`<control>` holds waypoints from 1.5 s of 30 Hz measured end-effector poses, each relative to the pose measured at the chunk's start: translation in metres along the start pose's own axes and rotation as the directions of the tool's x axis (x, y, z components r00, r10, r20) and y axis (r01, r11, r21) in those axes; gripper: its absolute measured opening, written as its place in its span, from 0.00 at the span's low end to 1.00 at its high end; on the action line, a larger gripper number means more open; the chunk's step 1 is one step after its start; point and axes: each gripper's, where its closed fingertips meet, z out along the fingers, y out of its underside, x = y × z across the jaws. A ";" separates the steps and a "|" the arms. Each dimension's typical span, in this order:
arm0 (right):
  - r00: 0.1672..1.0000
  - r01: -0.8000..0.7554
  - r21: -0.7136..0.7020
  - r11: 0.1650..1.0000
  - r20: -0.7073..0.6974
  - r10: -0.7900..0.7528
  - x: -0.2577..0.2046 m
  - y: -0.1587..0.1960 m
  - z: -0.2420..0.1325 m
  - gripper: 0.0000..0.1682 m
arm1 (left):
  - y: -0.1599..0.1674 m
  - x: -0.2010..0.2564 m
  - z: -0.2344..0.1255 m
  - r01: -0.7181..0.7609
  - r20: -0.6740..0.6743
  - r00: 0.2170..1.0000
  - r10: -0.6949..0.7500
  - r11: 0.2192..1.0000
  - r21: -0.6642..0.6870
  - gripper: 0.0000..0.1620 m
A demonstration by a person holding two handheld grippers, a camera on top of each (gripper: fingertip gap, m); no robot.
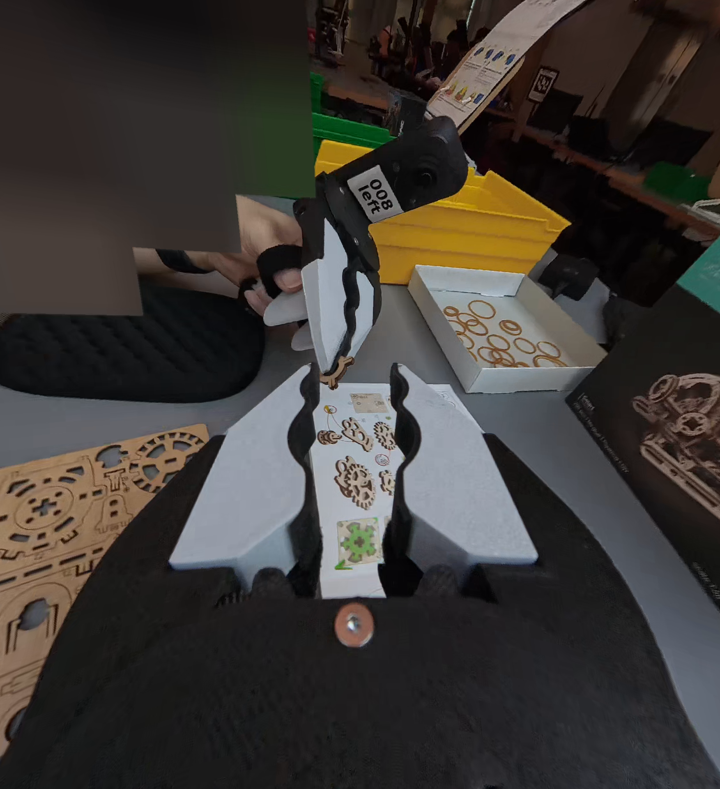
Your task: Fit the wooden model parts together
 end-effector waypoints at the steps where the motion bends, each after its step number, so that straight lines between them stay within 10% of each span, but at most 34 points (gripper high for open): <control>1: 0.996 0.083 -0.024 0.996 -0.034 -0.084 0.001 0.000 -0.003 0.19 | 0.002 -0.004 0.001 0.009 0.017 1.000 -0.009 1.000 -0.003 0.00; 18: 0.925 0.335 -0.276 0.901 -0.086 -0.370 -0.003 0.024 0.005 0.01 | -0.008 0.000 0.005 0.038 -0.018 0.999 -0.037 0.997 0.068 0.01; 24: 0.950 0.152 -0.172 0.973 -0.248 -0.193 0.034 0.002 -0.019 0.01 | -0.077 0.009 -0.075 -0.353 0.290 0.924 0.249 0.847 0.397 0.04; 28: 0.973 0.117 -0.173 0.978 -0.178 -0.147 0.021 0.003 -0.013 0.01 | -0.095 0.019 -0.109 -0.509 0.453 0.842 0.292 0.708 0.490 0.05; 45: 0.969 0.018 -0.488 0.873 0.222 0.104 -0.075 0.084 0.039 0.02 | -0.087 0.004 -0.093 -0.458 0.427 0.865 0.264 0.762 0.458 0.04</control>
